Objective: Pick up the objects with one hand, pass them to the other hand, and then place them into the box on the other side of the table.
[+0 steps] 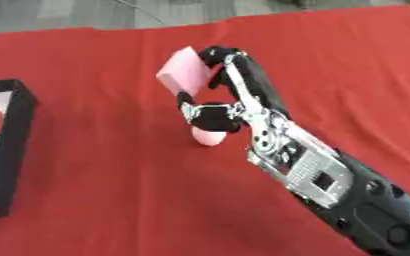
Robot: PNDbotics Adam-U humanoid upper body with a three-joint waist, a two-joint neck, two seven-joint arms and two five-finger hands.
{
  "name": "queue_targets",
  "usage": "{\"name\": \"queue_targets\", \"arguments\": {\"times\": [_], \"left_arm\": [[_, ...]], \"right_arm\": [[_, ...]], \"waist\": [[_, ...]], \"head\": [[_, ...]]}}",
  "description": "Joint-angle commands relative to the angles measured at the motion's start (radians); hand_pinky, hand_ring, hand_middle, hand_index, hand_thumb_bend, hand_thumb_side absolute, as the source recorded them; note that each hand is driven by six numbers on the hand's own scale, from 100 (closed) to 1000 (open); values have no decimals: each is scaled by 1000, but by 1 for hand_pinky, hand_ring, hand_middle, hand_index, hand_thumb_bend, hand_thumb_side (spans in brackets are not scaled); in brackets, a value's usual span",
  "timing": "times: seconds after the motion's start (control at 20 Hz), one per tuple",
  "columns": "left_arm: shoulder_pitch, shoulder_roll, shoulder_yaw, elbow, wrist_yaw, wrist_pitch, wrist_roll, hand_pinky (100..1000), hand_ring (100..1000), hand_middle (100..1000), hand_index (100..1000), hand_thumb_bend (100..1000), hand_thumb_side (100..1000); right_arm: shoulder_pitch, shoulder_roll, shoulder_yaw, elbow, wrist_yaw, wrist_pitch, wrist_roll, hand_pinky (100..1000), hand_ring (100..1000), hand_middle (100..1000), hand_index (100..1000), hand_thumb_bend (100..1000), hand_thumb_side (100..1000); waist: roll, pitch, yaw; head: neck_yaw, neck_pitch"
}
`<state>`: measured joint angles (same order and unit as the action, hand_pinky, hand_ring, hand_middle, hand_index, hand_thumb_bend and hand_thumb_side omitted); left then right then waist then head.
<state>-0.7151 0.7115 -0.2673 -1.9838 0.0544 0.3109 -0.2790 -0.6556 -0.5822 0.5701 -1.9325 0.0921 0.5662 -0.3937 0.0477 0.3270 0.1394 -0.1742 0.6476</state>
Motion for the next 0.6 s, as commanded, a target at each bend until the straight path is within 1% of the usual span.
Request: {"name": "queue_targets", "arguments": {"times": [0.05,0.3,0.45,0.6], "left_arm": [[-33,37,-16,-16,-38,-5,-63,868,773,767,795,163,602],[-65,40,-52,-16,-96,-15,-137,874,787,780,814,194,535],[-84,37,-72,-16,-128,-24,-174,878,795,787,825,220,513],[-101,32,-87,-16,-180,-44,-199,881,805,795,848,277,452]], "right_arm": [[-23,13,20,19,24,-52,-12,690,570,513,578,100,100],[-38,41,45,55,44,-106,-10,688,570,512,577,100,100],[-48,57,54,71,54,-139,-9,688,569,512,577,100,100],[-55,70,64,89,69,-177,-6,692,569,512,577,100,100]], "waist": [[1,-29,3],[4,-29,5],[5,-29,6],[6,-29,7]], "head": [[7,-4],[12,-3],[15,-2],[17,-6]]}}
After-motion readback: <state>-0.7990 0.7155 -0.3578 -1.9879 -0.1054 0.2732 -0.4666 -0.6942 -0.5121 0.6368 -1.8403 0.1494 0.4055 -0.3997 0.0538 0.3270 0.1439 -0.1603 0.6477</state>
